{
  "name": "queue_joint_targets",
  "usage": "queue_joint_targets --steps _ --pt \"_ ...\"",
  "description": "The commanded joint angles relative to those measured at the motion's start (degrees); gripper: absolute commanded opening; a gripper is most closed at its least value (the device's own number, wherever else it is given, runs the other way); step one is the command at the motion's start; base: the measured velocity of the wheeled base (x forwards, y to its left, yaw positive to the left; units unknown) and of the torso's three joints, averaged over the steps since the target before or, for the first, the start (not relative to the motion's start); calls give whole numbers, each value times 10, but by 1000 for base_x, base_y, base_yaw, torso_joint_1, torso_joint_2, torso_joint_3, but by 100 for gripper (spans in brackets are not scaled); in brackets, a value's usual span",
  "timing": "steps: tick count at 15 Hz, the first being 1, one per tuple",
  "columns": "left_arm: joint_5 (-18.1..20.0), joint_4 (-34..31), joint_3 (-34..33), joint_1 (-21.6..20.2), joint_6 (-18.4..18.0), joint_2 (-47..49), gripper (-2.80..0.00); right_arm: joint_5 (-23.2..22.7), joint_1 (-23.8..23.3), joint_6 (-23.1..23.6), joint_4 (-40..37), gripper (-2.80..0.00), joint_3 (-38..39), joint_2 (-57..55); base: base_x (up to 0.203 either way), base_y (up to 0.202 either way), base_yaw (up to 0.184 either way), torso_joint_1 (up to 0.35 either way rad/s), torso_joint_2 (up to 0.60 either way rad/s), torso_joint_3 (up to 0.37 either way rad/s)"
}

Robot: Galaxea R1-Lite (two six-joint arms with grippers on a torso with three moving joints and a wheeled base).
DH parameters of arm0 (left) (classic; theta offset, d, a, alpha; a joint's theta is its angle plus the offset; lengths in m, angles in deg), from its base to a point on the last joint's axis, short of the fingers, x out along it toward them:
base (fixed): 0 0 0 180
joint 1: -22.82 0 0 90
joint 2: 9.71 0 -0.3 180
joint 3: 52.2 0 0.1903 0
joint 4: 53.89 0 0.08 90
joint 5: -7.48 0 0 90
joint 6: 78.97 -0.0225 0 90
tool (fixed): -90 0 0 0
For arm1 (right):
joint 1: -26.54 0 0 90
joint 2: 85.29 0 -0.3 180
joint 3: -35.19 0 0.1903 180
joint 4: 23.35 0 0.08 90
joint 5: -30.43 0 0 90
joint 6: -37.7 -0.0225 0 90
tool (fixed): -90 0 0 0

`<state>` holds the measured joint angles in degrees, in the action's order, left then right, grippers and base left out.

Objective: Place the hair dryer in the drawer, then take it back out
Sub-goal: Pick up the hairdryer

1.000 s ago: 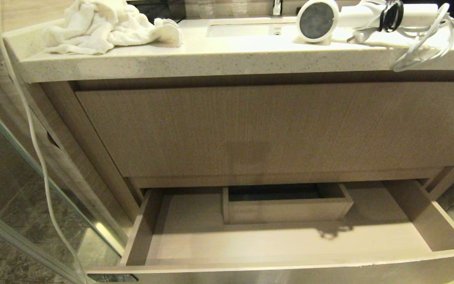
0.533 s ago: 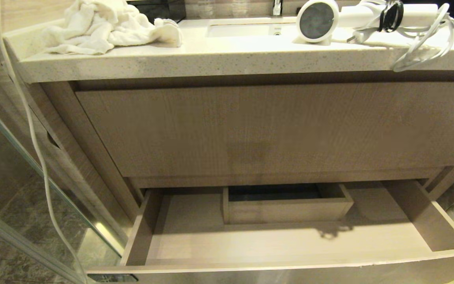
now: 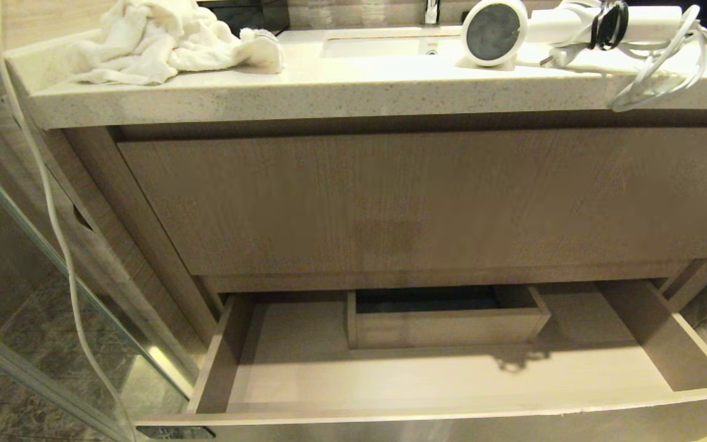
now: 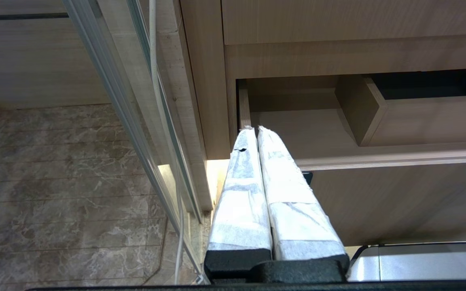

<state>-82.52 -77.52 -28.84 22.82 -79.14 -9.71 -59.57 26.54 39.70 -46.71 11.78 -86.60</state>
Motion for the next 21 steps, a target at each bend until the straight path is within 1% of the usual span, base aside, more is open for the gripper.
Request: queue_joint_targets --steps 1,21 --pt "0 0 -1 0 0 1 -280 0 0 0 0 -280 0 -2 0 0 0 0 0 0" --pt "0 0 -1 0 0 1 -280 0 0 0 0 -280 0 -2 0 0 0 0 0 0"
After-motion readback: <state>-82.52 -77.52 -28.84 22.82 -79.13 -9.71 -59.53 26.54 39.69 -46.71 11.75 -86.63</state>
